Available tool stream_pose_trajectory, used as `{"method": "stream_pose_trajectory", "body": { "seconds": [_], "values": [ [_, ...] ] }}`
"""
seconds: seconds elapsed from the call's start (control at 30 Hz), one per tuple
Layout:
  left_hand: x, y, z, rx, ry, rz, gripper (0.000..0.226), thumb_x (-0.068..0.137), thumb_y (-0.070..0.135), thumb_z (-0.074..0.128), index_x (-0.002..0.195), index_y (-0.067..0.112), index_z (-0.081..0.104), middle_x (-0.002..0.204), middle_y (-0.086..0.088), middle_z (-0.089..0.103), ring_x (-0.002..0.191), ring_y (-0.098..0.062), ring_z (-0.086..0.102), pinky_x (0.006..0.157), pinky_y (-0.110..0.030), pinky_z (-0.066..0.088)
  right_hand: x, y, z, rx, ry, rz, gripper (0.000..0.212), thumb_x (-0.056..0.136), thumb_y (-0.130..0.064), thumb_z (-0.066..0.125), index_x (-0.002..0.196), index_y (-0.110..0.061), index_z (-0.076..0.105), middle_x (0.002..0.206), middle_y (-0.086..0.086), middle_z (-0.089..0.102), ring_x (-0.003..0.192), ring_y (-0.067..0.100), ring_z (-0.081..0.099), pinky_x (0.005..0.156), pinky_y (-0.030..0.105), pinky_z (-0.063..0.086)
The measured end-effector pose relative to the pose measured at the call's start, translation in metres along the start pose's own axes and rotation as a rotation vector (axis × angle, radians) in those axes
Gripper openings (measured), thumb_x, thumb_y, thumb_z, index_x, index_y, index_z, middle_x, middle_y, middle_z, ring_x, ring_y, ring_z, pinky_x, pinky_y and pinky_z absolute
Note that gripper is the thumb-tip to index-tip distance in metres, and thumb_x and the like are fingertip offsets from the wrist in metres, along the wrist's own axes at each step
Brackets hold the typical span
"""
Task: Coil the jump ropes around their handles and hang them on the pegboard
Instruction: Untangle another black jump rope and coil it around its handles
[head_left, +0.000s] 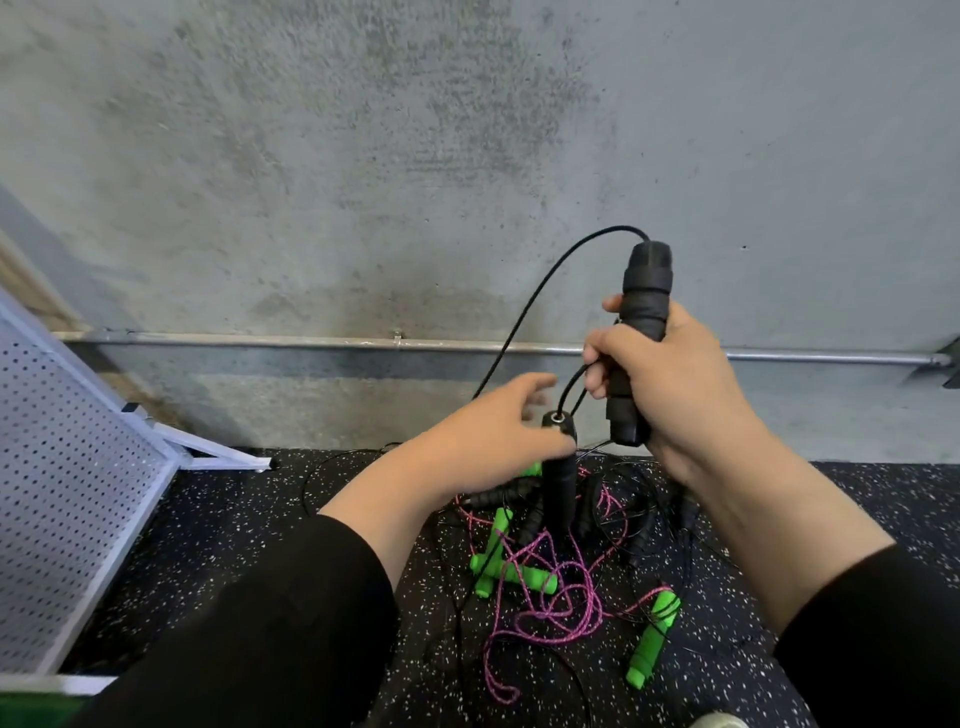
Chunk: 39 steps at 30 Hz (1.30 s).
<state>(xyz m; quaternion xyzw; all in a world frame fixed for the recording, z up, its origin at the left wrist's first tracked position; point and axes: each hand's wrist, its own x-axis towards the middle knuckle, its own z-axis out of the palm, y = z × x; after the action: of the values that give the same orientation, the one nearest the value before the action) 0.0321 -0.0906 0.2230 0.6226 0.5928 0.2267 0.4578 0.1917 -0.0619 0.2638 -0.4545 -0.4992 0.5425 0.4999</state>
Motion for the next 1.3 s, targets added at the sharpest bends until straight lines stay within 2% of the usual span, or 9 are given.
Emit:
{"method": "stream_pose_trajectory", "body": {
  "seconds": [0.07, 0.23, 0.33, 0.4, 0.63, 0.77, 0.93, 1.07, 1.3],
  "values": [
    [0.0, -0.006, 0.004, 0.041, -0.047, 0.027, 0.068, 0.085, 0.043, 0.075, 0.145, 0.031, 0.046, 0.138, 0.008, 0.06, 0.126, -0.008, 0.056, 0.109, -0.036, 0.045, 0.0, -0.005, 0.001, 0.065, -0.016, -0.003, 0.027, 0.091, 0.004, 0.056, 0.112, -0.014, 0.053, 0.068, 0.005, 0.063, 0.053, 0.018, 0.055, 0.053, 0.027, 0.047],
    [0.002, -0.006, 0.007, -0.005, 0.123, 0.123, 0.016, 0.096, 0.037, 0.067, 0.106, 0.027, 0.059, 0.092, 0.006, 0.066, 0.084, -0.012, 0.062, 0.085, -0.039, 0.052, 0.002, -0.014, 0.0, 0.175, -0.021, 0.047, 0.025, 0.094, 0.0, 0.059, 0.114, -0.013, 0.051, 0.082, 0.01, 0.068, 0.062, 0.021, 0.066, 0.06, 0.029, 0.055],
    [0.001, -0.002, 0.005, -0.366, 0.208, 0.024, 0.019, 0.098, 0.034, 0.065, 0.105, 0.019, 0.057, 0.086, 0.004, 0.063, 0.068, -0.011, 0.059, 0.06, -0.028, 0.057, 0.005, -0.014, -0.012, -0.068, -0.006, 0.113, 0.021, 0.095, -0.013, 0.066, 0.111, -0.016, 0.053, 0.106, 0.017, 0.066, 0.068, 0.029, 0.074, 0.059, 0.034, 0.06],
    [-0.001, 0.0, 0.003, -0.576, 0.224, -0.072, 0.022, 0.1, 0.034, 0.063, 0.099, 0.013, 0.056, 0.086, -0.005, 0.058, 0.059, -0.016, 0.055, 0.045, -0.021, 0.047, 0.005, -0.009, -0.02, -0.321, -0.05, 0.148, 0.023, 0.095, -0.018, 0.068, 0.11, -0.012, 0.052, 0.092, 0.017, 0.066, 0.049, 0.023, 0.064, 0.045, 0.03, 0.053],
    [-0.001, 0.007, -0.002, -0.872, 0.248, -0.117, 0.023, 0.099, 0.032, 0.066, 0.098, 0.011, 0.058, 0.079, -0.006, 0.06, 0.061, -0.02, 0.061, 0.061, -0.034, 0.06, 0.002, 0.002, -0.018, -0.444, -0.159, 0.135, 0.013, 0.09, -0.011, 0.069, 0.103, -0.01, 0.065, 0.067, 0.009, 0.06, 0.053, 0.022, 0.052, 0.052, 0.032, 0.043],
    [-0.006, 0.012, -0.004, -0.845, 0.262, -0.106, 0.023, 0.096, 0.036, 0.069, 0.095, 0.013, 0.063, 0.08, -0.004, 0.065, 0.058, -0.016, 0.063, 0.062, -0.033, 0.058, -0.005, 0.004, -0.008, -0.435, -0.143, 0.052, 0.022, 0.087, -0.018, 0.078, 0.107, -0.018, 0.072, 0.077, -0.005, 0.071, 0.061, 0.013, 0.061, 0.057, 0.022, 0.046],
    [-0.009, 0.014, -0.006, -0.789, 0.397, -0.046, 0.022, 0.095, 0.039, 0.07, 0.092, 0.018, 0.066, 0.085, 0.003, 0.071, 0.064, -0.007, 0.067, 0.067, -0.031, 0.052, -0.018, 0.007, 0.004, -0.319, -0.222, 0.128, 0.015, 0.096, -0.029, 0.067, 0.107, -0.022, 0.074, 0.092, 0.005, 0.078, 0.079, 0.017, 0.072, 0.072, 0.03, 0.058],
    [-0.014, 0.017, -0.009, -0.738, 0.474, -0.038, 0.028, 0.093, 0.044, 0.07, 0.097, 0.015, 0.067, 0.092, 0.002, 0.074, 0.076, -0.01, 0.066, 0.067, -0.03, 0.051, -0.032, -0.002, 0.011, -0.017, -0.344, 0.341, 0.021, 0.098, -0.023, 0.065, 0.118, -0.017, 0.064, 0.096, 0.016, 0.073, 0.077, 0.036, 0.072, 0.057, 0.036, 0.06],
    [-0.031, 0.032, -0.012, -0.904, 0.387, -0.024, 0.032, 0.092, 0.04, 0.072, 0.103, 0.01, 0.066, 0.093, -0.006, 0.072, 0.084, -0.018, 0.068, 0.062, -0.03, 0.057, -0.047, -0.012, 0.015, -0.017, -0.391, 0.293, 0.031, 0.09, -0.013, 0.074, 0.118, -0.014, 0.062, 0.091, 0.015, 0.069, 0.073, 0.031, 0.068, 0.062, 0.036, 0.059]
  ]
}}
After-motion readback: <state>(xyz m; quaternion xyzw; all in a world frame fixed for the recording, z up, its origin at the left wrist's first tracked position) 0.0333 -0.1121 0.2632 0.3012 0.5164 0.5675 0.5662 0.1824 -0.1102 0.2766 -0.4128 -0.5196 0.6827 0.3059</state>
